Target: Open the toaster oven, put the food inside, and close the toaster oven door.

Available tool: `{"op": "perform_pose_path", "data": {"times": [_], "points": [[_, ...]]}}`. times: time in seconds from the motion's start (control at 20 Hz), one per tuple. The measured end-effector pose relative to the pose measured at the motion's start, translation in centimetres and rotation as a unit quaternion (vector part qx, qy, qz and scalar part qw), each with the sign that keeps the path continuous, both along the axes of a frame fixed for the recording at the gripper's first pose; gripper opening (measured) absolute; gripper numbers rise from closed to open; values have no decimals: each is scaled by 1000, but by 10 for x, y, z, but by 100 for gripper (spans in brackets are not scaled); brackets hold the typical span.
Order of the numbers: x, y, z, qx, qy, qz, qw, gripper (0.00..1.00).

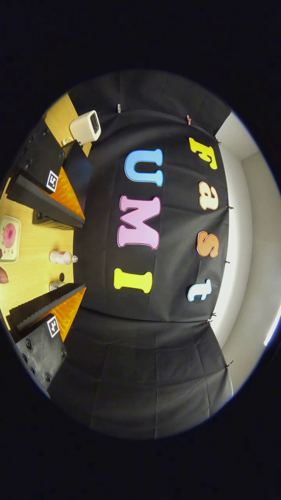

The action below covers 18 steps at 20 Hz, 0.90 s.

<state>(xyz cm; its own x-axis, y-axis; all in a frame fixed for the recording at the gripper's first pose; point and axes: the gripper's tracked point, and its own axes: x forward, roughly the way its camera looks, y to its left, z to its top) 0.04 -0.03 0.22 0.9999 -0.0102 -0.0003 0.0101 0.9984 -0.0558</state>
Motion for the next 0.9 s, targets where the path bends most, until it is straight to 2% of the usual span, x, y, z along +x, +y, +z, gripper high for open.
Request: {"op": "perform_pose_path", "data": {"times": [0.2, 0.55, 0.9], "points": [[2, 39, -4, 5, -3, 18, 1000, 98], [23, 148, -13, 19, -13, 58, 998, 98], [58, 226, -73, 41, 19, 71, 996, 99]]}}
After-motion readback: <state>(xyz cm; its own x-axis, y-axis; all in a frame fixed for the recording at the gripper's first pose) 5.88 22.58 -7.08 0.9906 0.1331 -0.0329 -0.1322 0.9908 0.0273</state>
